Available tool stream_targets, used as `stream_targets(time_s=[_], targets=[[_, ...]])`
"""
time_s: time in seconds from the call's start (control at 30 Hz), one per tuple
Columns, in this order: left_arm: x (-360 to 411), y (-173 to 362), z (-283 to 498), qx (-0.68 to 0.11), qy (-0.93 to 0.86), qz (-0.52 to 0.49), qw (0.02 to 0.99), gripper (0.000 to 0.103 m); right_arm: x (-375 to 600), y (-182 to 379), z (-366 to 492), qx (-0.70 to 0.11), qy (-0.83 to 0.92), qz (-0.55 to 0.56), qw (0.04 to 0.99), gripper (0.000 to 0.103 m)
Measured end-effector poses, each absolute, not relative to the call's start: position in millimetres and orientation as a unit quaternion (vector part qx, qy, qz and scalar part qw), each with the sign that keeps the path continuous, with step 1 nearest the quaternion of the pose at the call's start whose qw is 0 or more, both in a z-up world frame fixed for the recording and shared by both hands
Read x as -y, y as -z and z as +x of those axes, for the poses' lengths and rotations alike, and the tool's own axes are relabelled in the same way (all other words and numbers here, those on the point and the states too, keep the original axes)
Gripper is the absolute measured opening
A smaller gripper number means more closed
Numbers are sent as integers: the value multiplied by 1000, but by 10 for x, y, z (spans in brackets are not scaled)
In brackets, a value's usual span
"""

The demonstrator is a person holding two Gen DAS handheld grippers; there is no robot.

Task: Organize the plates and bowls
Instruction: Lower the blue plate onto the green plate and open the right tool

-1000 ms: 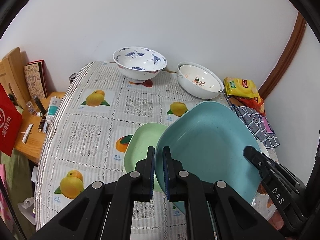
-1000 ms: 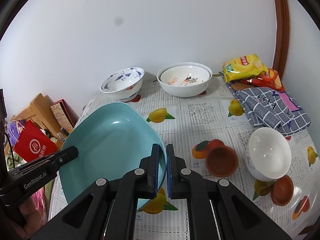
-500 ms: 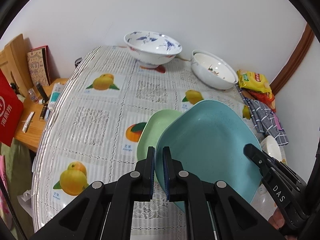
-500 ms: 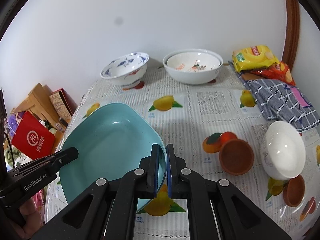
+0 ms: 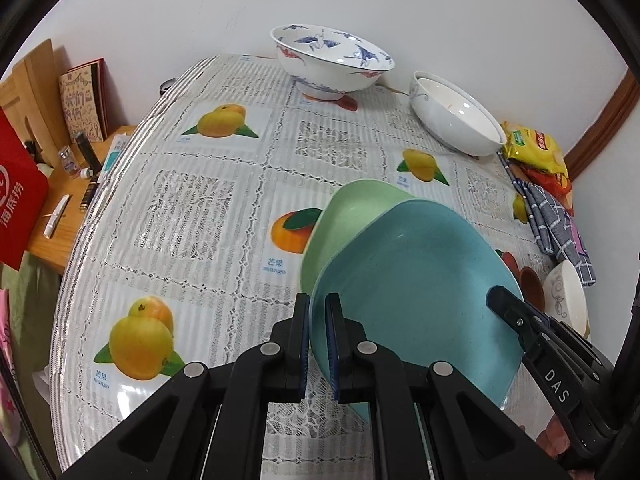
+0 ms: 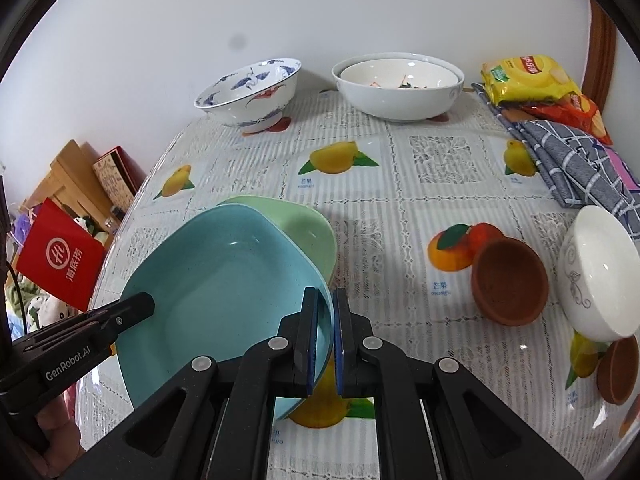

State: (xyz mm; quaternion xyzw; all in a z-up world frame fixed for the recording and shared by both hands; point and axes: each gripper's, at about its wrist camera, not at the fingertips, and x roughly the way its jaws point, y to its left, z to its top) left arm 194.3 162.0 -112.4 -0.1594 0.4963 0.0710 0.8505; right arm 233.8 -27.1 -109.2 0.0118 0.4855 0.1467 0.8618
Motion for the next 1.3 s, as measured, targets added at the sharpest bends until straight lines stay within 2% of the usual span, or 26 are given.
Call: stream_targets(time_s=[1.3], targets=[[-1580,1268,2202,-510,-94,-132,845,9,92,1303,2903,-464,-194,-28,864,13]])
